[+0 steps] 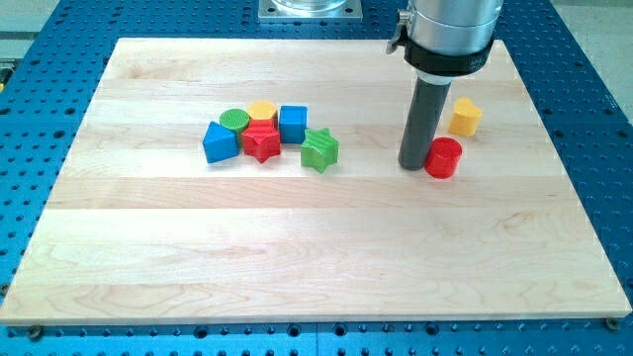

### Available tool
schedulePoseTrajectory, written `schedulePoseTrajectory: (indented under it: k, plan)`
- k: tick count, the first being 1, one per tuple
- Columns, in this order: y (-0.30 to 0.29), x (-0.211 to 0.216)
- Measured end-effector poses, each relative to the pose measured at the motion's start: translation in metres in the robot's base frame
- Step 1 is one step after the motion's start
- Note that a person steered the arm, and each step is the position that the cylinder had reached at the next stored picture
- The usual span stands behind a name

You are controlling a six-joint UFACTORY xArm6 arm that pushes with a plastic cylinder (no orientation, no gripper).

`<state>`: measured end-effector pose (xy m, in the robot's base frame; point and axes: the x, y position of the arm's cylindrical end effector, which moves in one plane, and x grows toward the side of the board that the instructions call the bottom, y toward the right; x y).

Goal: Push the red circle into the heart

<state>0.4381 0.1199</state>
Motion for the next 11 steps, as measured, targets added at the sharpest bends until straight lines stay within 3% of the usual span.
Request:
schedulePoseTrajectory:
  k: [1,2,3,7,11]
  plan:
    - [0.0,0.005]
    - [0.0,0.044]
    - [0.008,0.046]
    - [0.059,-0.024]
    - [0.085,-0.045]
